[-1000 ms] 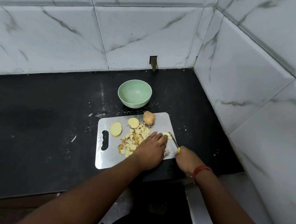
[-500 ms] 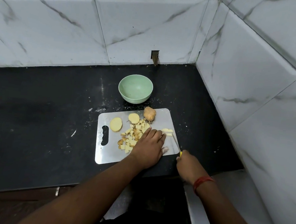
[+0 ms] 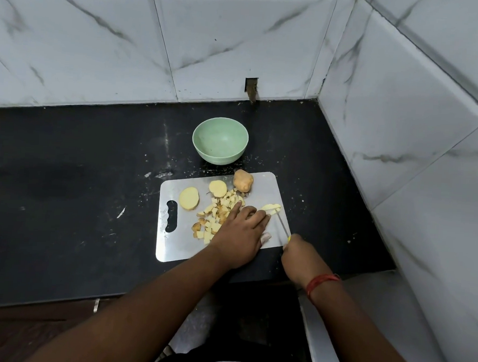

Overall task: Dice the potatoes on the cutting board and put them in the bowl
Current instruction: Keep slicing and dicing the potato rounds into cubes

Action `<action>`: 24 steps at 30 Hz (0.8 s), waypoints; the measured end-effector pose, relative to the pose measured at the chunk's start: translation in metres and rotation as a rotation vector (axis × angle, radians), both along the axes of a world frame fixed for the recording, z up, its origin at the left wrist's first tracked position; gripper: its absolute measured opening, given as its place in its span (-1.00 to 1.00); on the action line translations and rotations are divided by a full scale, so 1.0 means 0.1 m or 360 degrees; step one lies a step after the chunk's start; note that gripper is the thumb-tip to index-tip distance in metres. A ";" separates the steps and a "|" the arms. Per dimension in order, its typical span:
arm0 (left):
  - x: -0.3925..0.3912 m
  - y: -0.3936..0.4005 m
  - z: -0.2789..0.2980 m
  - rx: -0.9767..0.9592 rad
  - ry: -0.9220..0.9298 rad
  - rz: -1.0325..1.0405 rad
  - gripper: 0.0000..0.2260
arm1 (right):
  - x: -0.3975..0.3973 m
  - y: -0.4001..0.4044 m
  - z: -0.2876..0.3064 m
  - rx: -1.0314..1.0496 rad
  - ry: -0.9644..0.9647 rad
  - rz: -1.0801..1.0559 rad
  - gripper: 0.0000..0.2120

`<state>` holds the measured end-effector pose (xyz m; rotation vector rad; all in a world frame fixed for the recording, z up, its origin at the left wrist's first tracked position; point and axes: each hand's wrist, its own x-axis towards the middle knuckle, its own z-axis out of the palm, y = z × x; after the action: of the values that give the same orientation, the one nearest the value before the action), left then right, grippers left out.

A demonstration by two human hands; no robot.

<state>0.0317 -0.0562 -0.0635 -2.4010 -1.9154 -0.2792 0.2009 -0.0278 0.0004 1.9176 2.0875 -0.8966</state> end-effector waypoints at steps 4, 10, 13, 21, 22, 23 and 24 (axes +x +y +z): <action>-0.04 -0.01 -0.02 0.0003 0.0005 -0.0037 -0.50 | -0.04 0.02 -0.03 -0.0025 -0.0077 0.0005 -0.76; -0.05 -0.01 -0.02 -0.0025 0.0037 -0.0020 -0.50 | -0.06 0.07 0.03 -0.0113 -0.0115 0.0008 -0.70; -0.04 -0.01 -0.01 -0.0046 0.0034 -0.0014 -0.50 | 0.06 -0.03 0.04 -0.0155 -0.0072 0.0051 -0.75; -0.09 0.01 0.00 -0.0039 0.0011 -0.0080 -0.49 | 0.12 -0.05 0.17 -0.0012 0.0074 0.0052 -0.95; -0.10 0.01 0.00 -0.0038 0.0012 -0.0091 -0.48 | 0.09 -0.04 0.17 -0.0009 0.0066 0.0044 -0.89; -0.11 0.01 -0.01 -0.0033 0.0014 -0.0101 -0.48 | 0.06 -0.02 0.16 -0.0020 0.0054 0.0040 -0.84; -0.11 0.01 -0.01 -0.0027 0.0017 -0.0109 -0.48 | 0.04 -0.01 0.15 -0.0036 0.0037 0.0038 -0.80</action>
<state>0.0204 -0.0553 -0.0642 -2.4767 -1.8413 -0.2538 0.2046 -0.0288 0.0159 1.8761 2.0994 -0.9378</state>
